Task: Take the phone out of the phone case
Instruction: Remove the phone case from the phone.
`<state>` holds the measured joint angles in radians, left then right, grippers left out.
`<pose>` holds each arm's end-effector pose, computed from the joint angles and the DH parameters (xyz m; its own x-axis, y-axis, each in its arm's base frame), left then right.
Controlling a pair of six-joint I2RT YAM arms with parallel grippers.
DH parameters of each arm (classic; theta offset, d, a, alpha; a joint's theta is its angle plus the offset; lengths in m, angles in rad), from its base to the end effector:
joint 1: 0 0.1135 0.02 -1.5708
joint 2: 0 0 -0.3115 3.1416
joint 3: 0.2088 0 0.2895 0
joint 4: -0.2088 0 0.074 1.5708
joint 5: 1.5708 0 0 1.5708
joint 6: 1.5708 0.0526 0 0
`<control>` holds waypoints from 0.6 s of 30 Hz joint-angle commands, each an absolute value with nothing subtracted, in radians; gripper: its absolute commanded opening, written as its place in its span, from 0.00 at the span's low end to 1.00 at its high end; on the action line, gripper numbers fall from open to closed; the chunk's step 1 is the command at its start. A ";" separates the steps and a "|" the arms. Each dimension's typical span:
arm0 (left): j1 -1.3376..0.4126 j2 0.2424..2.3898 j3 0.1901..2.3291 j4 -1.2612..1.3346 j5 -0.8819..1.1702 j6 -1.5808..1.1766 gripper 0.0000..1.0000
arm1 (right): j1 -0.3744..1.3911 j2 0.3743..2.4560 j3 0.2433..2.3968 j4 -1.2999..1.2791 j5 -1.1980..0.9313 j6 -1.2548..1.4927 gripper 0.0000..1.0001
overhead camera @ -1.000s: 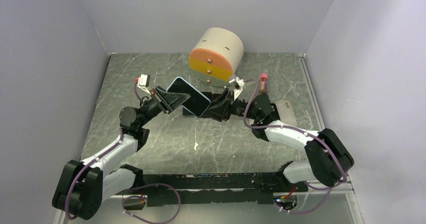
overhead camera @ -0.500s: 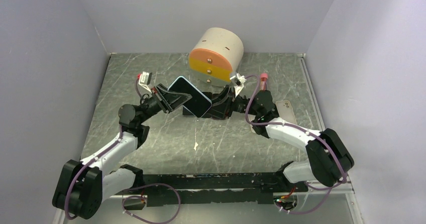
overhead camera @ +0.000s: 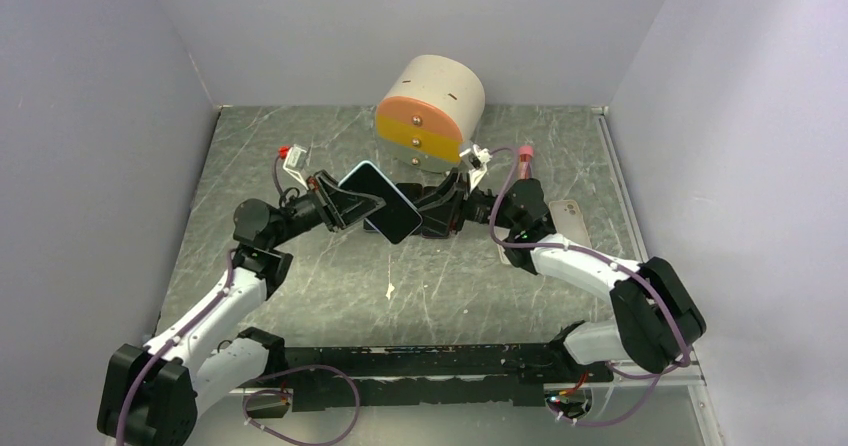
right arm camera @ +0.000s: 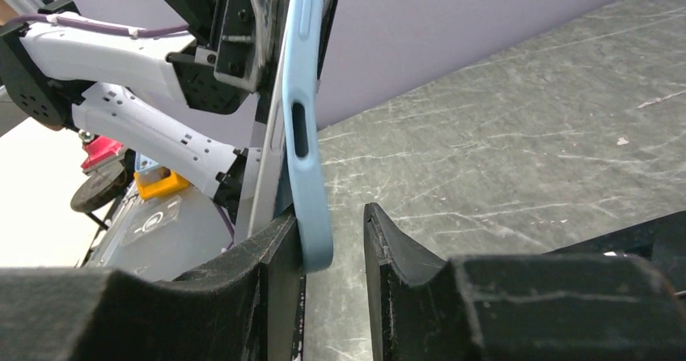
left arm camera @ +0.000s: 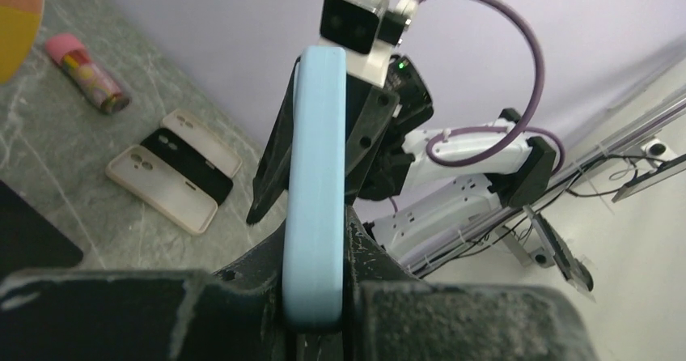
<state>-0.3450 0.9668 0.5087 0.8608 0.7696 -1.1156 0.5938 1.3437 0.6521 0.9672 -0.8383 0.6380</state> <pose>0.2007 -0.1110 0.3423 -0.5971 -0.4709 -0.6494 0.7029 0.0829 -0.7064 0.2362 0.2066 0.3123 -0.3948 0.2140 -0.8935 -0.9112 0.0330 0.4106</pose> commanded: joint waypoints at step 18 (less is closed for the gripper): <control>-0.373 1.060 0.606 0.778 1.049 -1.078 0.02 | 0.598 1.369 0.793 1.012 -0.972 0.635 0.36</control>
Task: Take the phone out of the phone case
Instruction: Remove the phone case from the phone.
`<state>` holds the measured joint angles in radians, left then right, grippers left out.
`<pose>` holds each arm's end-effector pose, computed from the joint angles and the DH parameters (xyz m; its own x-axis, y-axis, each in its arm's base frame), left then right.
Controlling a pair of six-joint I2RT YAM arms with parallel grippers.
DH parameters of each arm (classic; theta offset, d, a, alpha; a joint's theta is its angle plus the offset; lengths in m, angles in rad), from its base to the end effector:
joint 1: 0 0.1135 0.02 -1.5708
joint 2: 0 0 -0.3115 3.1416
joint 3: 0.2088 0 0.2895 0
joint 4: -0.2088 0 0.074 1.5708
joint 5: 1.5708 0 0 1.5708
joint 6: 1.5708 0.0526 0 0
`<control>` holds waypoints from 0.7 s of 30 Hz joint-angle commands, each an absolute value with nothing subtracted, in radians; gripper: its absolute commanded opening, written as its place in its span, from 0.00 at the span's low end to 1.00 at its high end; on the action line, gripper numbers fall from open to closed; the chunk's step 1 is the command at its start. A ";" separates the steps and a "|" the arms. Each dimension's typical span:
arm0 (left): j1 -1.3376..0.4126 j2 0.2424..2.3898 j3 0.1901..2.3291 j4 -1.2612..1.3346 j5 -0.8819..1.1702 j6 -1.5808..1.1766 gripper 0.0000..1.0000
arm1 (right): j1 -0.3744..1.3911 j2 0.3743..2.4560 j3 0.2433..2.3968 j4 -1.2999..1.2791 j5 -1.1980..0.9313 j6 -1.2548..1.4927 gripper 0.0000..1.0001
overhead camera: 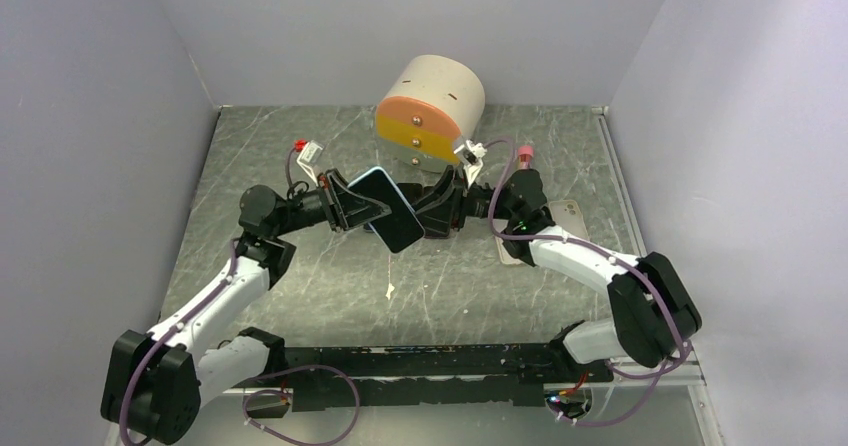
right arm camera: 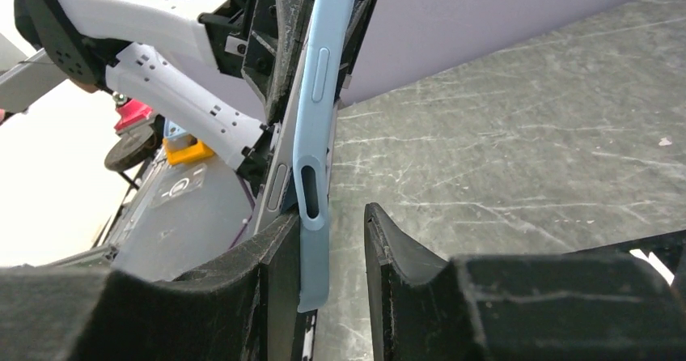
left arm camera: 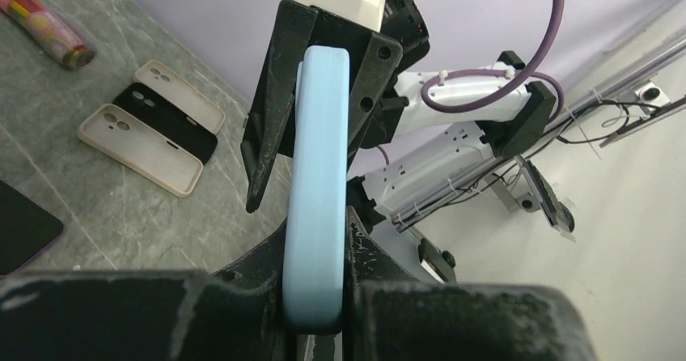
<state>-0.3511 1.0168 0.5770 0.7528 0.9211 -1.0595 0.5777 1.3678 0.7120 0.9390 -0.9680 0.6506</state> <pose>0.2096 -0.1214 0.3447 -0.6604 -0.3200 -0.6794 0.7020 0.0581 -0.7098 0.2427 0.2099 0.3225 -0.4026 0.1475 -0.9034 -0.9154 -0.0582 0.3984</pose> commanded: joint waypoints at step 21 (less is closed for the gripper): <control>-0.373 1.117 0.650 0.091 0.662 -0.779 0.51 | 0.597 1.434 0.613 1.154 -0.850 0.778 0.00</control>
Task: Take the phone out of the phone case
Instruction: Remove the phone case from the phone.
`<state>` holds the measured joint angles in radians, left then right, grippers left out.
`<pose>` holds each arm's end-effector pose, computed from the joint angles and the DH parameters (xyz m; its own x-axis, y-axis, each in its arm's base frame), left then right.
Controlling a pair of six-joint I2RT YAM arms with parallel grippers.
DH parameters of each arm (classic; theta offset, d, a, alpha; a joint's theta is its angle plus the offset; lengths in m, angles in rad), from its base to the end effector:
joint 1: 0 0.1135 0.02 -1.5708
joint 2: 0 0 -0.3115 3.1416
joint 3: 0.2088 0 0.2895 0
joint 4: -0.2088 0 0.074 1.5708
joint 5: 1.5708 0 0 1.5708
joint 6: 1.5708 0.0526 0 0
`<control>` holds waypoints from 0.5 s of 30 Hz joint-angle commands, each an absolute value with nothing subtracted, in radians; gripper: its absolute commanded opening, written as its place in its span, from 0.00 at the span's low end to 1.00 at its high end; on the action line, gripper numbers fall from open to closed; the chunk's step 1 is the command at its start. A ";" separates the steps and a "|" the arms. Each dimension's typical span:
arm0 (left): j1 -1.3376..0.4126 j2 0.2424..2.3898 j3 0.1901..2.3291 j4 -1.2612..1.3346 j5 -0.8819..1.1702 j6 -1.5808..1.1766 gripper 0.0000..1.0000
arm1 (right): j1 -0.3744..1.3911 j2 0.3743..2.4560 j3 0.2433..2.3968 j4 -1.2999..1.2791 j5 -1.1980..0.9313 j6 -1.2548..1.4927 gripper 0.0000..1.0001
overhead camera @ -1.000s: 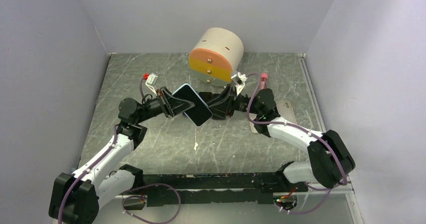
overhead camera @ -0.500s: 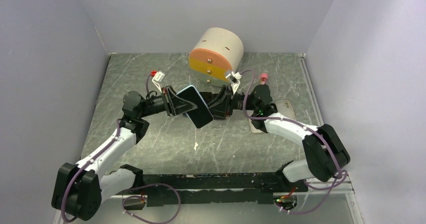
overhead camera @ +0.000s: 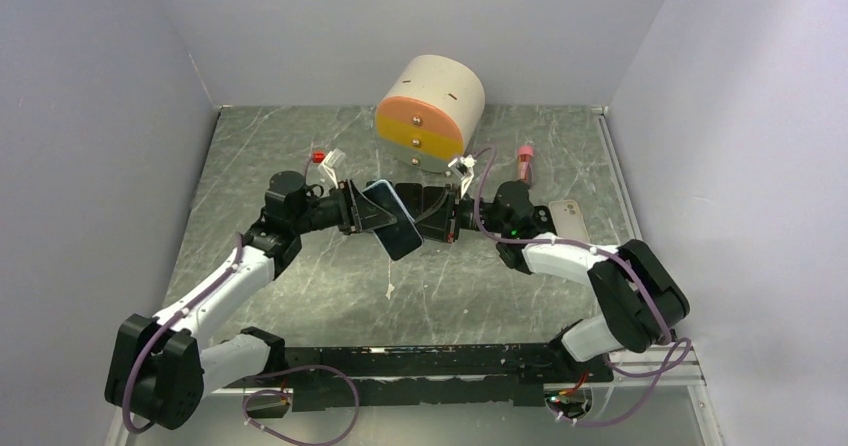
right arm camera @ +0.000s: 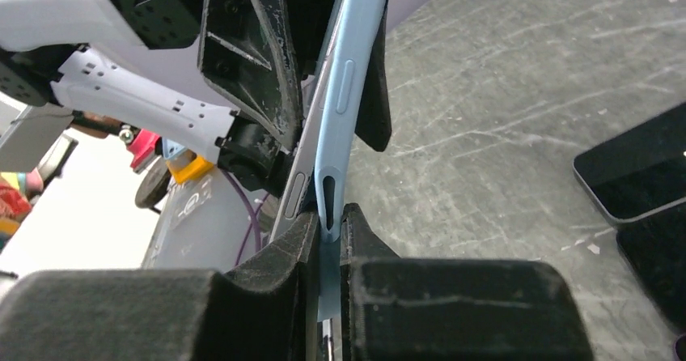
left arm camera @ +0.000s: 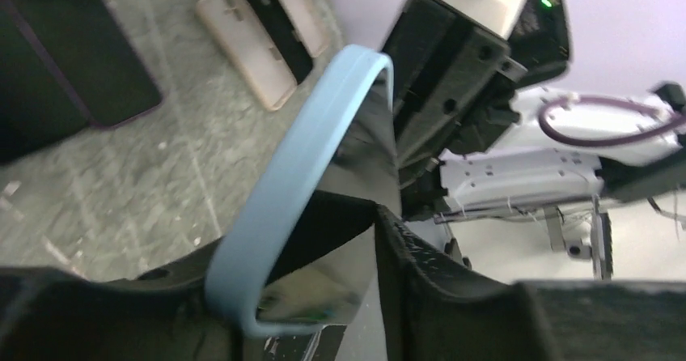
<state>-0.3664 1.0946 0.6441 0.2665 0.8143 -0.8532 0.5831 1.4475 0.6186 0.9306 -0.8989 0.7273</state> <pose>0.2351 -0.1312 0.3009 -0.8005 -0.2467 -0.5462 0.4720 0.3023 -0.8282 0.2474 0.2125 0.2652 -0.5967 0.1022 -0.7959 -0.7979 0.0307 0.6021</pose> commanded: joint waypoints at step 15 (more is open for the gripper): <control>-0.456 1.116 0.755 -0.190 0.217 -0.686 0.73 | 0.638 1.358 0.522 0.770 -0.490 0.687 0.00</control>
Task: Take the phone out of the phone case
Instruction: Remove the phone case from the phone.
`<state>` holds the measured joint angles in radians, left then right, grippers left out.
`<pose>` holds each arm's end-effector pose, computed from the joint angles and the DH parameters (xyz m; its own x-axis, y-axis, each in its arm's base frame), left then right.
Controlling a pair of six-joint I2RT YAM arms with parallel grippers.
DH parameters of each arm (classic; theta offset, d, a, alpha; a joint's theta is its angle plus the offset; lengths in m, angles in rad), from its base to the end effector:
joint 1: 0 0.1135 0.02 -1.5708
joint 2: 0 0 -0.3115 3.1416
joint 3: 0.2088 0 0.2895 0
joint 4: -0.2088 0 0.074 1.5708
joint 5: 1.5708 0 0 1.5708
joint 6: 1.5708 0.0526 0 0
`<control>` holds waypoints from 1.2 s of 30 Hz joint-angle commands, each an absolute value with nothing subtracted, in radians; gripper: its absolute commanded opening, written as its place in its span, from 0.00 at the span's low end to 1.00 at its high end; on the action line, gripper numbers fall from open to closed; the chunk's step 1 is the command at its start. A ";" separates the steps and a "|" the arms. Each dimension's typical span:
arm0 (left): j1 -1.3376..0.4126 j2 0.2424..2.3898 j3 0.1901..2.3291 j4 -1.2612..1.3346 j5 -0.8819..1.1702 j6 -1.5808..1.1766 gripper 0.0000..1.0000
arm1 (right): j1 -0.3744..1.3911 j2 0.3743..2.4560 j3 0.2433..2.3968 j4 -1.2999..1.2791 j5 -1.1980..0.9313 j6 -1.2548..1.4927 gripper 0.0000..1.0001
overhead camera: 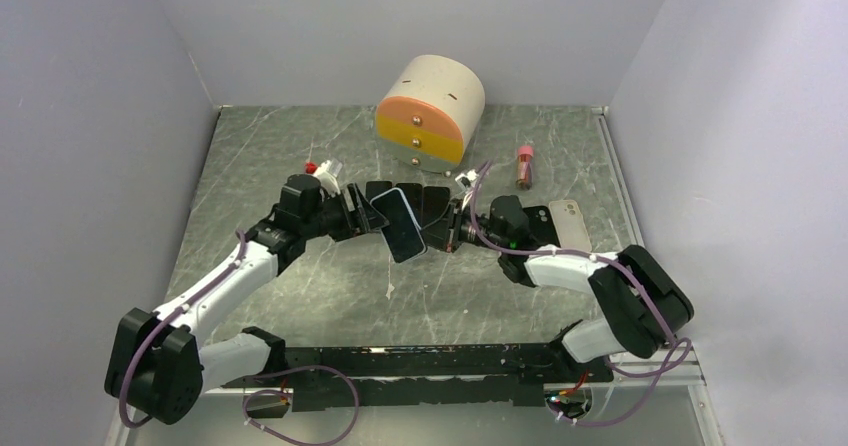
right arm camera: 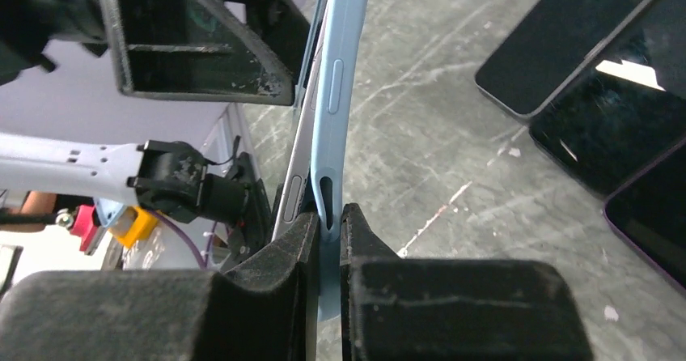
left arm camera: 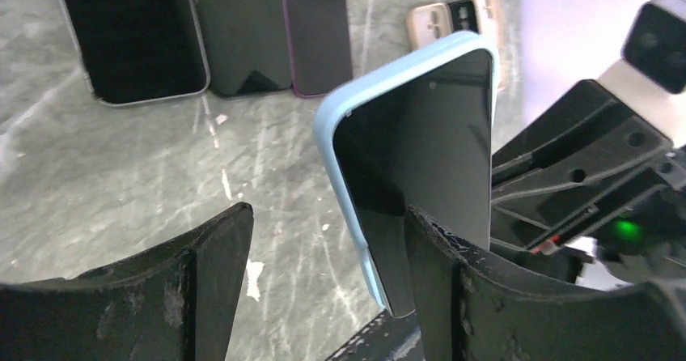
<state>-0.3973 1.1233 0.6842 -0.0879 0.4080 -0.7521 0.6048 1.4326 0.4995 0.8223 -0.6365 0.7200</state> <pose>0.2434 -0.1248 0.2667 -0.7974 -0.3455 -0.4948 0.1735 0.6541 -0.7362 0.2368 0.2017 0.2173 -0.6903 0.1675 -0.7039 -0.6491 0.2863 0.7048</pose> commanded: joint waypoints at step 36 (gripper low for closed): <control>-1.154 1.423 1.013 -0.255 -0.629 -0.222 0.55 | 0.723 1.313 0.643 0.403 -0.204 0.885 0.00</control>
<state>-1.1290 1.3876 0.9585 -0.2691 -0.5014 -0.2726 0.7227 1.3720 0.5903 0.3252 -0.1909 0.8516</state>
